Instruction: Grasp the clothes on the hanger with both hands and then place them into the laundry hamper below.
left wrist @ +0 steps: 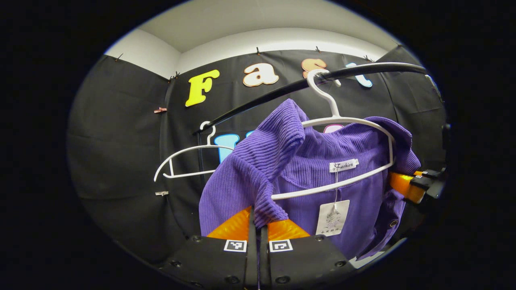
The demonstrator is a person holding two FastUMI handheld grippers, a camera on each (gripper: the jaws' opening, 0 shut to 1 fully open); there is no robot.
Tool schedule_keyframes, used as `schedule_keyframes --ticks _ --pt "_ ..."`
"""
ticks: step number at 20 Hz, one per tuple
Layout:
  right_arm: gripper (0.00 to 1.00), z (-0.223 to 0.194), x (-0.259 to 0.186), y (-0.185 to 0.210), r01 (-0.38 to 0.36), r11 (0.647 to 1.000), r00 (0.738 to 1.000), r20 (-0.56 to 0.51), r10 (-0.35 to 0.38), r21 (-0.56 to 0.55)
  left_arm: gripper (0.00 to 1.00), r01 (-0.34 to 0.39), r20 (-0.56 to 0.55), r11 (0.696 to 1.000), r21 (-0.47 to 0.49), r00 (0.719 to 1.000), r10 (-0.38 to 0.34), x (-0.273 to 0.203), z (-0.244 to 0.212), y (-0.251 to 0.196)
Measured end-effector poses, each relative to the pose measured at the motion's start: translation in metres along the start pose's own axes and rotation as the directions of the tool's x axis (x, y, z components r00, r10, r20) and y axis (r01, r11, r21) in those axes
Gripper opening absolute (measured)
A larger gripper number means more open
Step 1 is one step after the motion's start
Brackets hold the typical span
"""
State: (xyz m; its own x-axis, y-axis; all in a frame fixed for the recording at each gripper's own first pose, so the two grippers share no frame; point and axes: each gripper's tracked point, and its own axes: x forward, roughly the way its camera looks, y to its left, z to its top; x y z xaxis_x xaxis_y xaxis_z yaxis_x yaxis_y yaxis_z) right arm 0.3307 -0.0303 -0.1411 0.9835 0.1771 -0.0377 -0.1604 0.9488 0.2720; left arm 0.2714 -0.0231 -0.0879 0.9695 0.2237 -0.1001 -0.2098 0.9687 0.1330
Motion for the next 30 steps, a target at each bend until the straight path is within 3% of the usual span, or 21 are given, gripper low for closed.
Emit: schedule_keyframes --ticks 1,4,7,10,14,17,18,19,21,22,25,30 --pt "0.08 -0.003 0.0 0.01 -0.048 0.997 0.999 -0.001 0.048 0.058 0.06 0.0 0.002 1.0 0.001 1.0 0.0 0.0 0.001 0.001" --pt "0.04 -0.026 0.0 0.013 -0.117 0.965 0.982 -0.118 0.148 0.233 0.06 -0.006 0.013 1.0 0.013 1.0 0.006 0.0 0.004 0.003" --pt "0.04 -0.011 0.002 0.003 -0.135 0.933 0.975 -0.121 0.184 0.333 0.06 0.0 0.007 1.0 0.009 1.0 -0.001 0.003 0.007 0.01" --pt "0.04 0.02 -0.005 -0.008 -0.127 0.929 0.985 -0.063 0.159 0.348 0.05 -0.021 0.02 1.0 0.001 1.0 0.021 0.002 0.015 0.025" --pt "0.04 0.03 0.003 -0.042 -0.051 0.94 0.997 -0.03 0.065 0.338 0.05 0.086 0.007 0.996 -0.022 0.996 -0.086 0.001 0.022 0.011" --pt "0.04 0.028 0.019 -0.061 0.017 0.945 1.0 -0.022 -0.01 0.327 0.05 0.064 0.005 0.998 -0.024 0.998 -0.064 0.001 0.026 0.024" --pt "0.09 0.029 0.024 -0.07 0.043 0.945 0.999 -0.019 -0.039 0.324 0.05 0.062 0.004 0.998 -0.021 0.998 -0.062 0.0 0.027 0.024" --pt "0.04 0.031 0.027 -0.08 0.079 0.944 0.997 -0.017 -0.078 0.321 0.05 0.063 0.003 0.998 -0.017 0.998 -0.063 0.0 0.029 0.025" --pt "0.08 0.032 0.038 -0.092 0.11 0.934 0.994 -0.015 -0.112 0.34 0.05 0.066 0.005 0.998 -0.004 0.998 -0.066 -0.002 0.031 0.027" --pt "0.04 0.027 0.046 -0.095 0.126 0.934 0.992 -0.032 -0.122 0.333 0.05 0.069 0.004 0.998 0.002 0.998 -0.069 -0.002 0.031 0.028" --pt "0.04 -0.003 0.053 -0.095 0.143 0.938 0.988 -0.094 -0.119 0.315 0.05 0.08 -0.018 0.997 -0.004 0.997 -0.08 -0.002 0.023 0.031" --pt "0.04 -0.041 0.028 -0.056 0.099 0.932 0.986 -0.162 -0.044 0.35 0.05 0.062 -0.057 0.998 -0.015 0.996 -0.063 0.002 0.008 0.052"
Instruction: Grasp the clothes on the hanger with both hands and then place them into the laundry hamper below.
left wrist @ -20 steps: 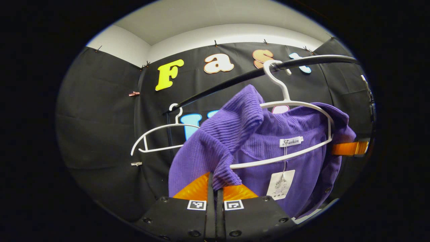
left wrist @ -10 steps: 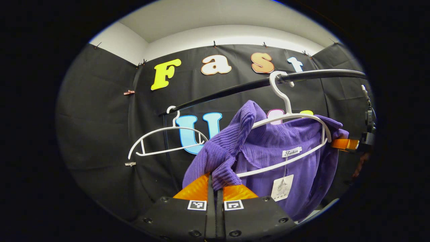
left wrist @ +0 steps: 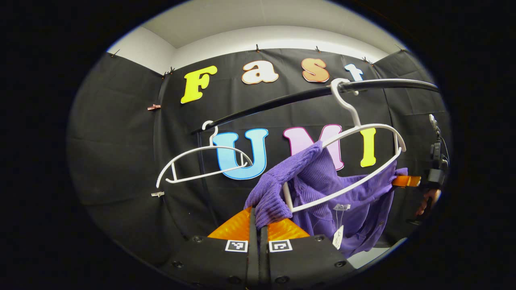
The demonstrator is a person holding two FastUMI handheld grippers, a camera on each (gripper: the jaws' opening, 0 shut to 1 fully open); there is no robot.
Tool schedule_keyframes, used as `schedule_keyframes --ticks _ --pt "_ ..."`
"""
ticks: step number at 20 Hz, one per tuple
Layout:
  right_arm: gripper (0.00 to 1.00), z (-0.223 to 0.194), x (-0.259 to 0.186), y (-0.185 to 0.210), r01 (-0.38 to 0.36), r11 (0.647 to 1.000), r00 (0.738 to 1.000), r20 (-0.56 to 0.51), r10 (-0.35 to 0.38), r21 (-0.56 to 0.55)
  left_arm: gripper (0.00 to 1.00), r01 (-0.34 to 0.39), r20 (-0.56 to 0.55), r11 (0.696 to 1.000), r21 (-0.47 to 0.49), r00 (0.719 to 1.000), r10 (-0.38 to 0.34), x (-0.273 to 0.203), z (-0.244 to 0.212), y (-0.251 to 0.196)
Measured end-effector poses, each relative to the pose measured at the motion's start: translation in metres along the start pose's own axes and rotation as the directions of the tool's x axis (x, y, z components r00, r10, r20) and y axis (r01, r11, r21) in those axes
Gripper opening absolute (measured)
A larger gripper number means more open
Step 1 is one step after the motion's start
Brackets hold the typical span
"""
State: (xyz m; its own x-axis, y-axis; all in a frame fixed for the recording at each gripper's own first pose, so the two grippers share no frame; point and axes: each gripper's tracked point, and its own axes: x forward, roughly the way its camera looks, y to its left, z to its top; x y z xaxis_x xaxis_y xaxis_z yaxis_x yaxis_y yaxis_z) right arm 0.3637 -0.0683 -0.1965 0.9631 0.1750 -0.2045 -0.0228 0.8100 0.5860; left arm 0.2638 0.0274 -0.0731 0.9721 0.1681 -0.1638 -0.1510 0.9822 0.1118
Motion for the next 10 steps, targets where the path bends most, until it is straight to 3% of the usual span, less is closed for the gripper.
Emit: schedule_keyframes --ticks 5,10 --pt "0.04 -0.031 -0.03 0.03 -0.079 0.997 0.995 -0.066 0.078 -0.004 0.05 -0.015 -0.053 1.0 -0.006 0.998 0.014 0.003 -0.017 0.019" --pt "0.05 -0.053 -0.063 0.056 -0.143 0.99 0.983 -0.116 0.141 -0.009 0.05 -0.009 -0.116 0.996 -0.09 0.993 -0.002 0.008 -0.039 0.023"
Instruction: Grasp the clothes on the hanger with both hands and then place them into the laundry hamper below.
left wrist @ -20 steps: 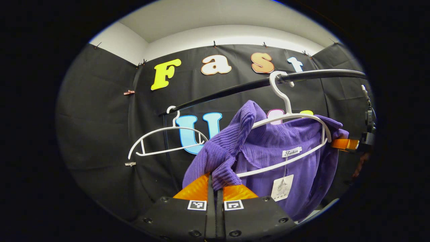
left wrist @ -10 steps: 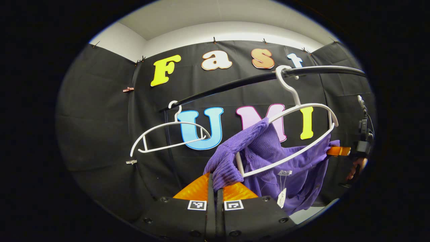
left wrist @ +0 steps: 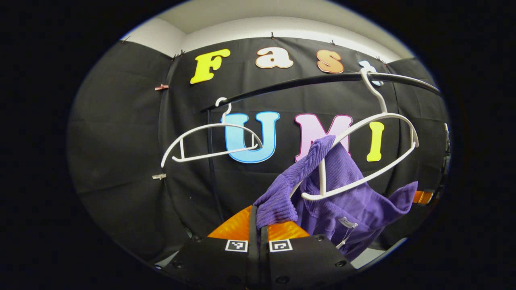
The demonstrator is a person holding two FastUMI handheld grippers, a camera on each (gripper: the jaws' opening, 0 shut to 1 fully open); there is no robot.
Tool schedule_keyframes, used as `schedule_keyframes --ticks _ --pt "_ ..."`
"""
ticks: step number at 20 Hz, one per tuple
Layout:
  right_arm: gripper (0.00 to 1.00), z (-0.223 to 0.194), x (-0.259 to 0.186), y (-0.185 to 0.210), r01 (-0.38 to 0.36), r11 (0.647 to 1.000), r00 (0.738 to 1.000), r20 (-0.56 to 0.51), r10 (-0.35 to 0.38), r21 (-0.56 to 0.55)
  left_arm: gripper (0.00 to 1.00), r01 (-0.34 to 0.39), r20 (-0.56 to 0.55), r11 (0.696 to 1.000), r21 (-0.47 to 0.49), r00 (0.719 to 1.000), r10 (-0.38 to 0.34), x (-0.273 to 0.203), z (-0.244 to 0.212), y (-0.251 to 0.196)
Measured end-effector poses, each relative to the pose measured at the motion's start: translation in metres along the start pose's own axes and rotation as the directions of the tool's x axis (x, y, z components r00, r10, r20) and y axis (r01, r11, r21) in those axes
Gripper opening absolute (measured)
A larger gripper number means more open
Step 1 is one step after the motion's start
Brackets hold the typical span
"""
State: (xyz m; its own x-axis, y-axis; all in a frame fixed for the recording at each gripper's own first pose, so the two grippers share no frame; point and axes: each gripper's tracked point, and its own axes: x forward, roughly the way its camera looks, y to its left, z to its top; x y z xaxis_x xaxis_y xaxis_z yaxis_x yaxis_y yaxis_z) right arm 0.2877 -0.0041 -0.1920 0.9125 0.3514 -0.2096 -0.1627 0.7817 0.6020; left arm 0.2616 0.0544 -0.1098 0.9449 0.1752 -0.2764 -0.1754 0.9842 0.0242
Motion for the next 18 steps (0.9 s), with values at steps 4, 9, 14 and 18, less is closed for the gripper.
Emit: schedule_keyframes --ticks 4,9,14,18 --pt "0.05 -0.013 -0.023 0.027 -0.052 0.999 0.998 -0.027 0.052 -0.015 0.05 -0.073 -0.053 0.996 -0.047 0.996 0.07 0.002 -0.017 0.037" --pt "0.05 -0.026 -0.038 0.037 -0.065 0.998 0.997 -0.054 0.064 -0.021 0.05 -0.008 -0.125 0.999 -0.052 0.992 0.001 -0.019 -0.072 0.024" --pt "0.05 -0.048 -0.052 0.063 -0.104 0.993 0.99 -0.098 0.098 -0.059 0.05 0.118 -0.193 0.991 -0.057 0.973 -0.127 -0.046 -0.113 -0.03" --pt "0.04 -0.053 -0.063 0.082 -0.134 0.989 0.985 -0.118 0.126 -0.063 0.05 0.205 -0.186 0.974 -0.092 0.958 -0.219 -0.063 -0.103 -0.068"
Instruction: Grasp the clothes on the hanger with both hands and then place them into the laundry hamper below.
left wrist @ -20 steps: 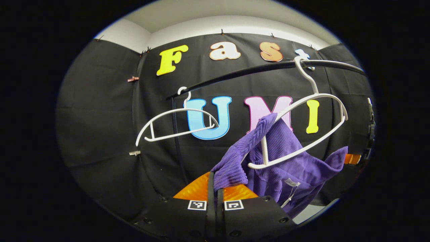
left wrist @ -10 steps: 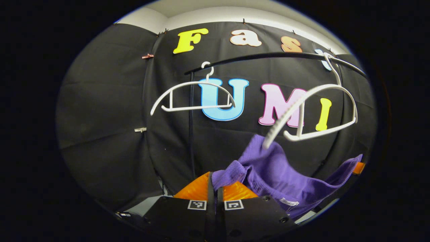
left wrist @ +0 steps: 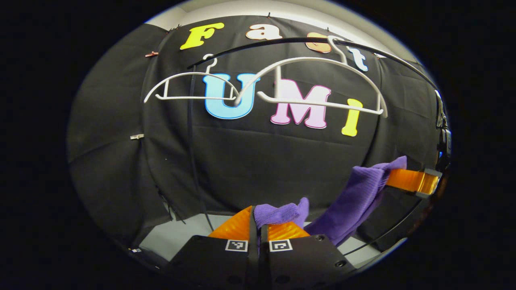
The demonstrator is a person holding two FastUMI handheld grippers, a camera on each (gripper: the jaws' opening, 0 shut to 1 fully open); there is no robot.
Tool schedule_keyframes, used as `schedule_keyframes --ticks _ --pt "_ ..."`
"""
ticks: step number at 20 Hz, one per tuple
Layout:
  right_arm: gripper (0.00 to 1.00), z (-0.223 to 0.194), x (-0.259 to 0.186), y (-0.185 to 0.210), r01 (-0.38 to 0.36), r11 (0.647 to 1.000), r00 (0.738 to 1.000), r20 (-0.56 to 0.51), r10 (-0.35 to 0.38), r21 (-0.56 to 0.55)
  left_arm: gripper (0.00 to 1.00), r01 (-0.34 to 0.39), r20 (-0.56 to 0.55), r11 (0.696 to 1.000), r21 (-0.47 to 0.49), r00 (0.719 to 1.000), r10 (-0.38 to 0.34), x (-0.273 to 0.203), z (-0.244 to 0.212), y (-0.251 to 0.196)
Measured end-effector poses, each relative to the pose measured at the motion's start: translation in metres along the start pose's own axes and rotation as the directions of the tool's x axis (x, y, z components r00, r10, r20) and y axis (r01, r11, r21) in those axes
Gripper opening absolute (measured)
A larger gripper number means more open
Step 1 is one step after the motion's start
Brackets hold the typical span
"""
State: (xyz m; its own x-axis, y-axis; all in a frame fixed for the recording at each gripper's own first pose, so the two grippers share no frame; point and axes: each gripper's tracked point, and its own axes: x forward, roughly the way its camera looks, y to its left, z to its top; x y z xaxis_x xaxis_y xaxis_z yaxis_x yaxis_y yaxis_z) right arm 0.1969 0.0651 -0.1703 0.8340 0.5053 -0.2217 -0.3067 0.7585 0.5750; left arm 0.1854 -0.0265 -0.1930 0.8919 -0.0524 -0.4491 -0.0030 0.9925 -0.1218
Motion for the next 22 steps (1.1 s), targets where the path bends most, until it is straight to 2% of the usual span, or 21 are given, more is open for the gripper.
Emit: schedule_keyframes --ticks 5,9,12,15,19,22 --pt "0.04 0.036 -0.006 0.032 -0.04 0.999 0.999 0.037 0.04 0.004 0.05 0.079 0.072 0.997 -0.009 0.994 -0.078 -0.022 0.044 -0.032" --pt "0.04 0.029 -0.005 0.023 -0.021 0.998 1.0 0.016 0.022 -0.054 0.05 0.105 0.073 0.994 -0.02 0.992 -0.103 -0.02 0.046 -0.039" --pt "0.05 -0.012 0.001 0.001 0.027 0.998 0.998 -0.062 -0.031 -0.064 0.05 0.126 -0.001 0.992 -0.012 0.992 -0.126 -0.004 0.006 -0.047" --pt "0.05 -0.066 0.006 -0.035 0.088 0.991 0.98 -0.169 -0.105 -0.102 0.05 0.143 -0.098 0.99 -0.006 0.985 -0.143 0.012 -0.049 -0.053" --pt "0.04 -0.136 0.013 -0.075 0.137 0.982 0.934 -0.314 -0.171 -0.128 0.05 0.144 -0.232 0.989 -0.041 0.961 -0.149 0.041 -0.123 -0.047" --pt "0.05 -0.189 0.02 -0.099 0.167 0.975 0.882 -0.419 -0.215 -0.149 0.05 0.127 -0.344 0.991 -0.051 0.929 -0.137 0.059 -0.178 -0.047"
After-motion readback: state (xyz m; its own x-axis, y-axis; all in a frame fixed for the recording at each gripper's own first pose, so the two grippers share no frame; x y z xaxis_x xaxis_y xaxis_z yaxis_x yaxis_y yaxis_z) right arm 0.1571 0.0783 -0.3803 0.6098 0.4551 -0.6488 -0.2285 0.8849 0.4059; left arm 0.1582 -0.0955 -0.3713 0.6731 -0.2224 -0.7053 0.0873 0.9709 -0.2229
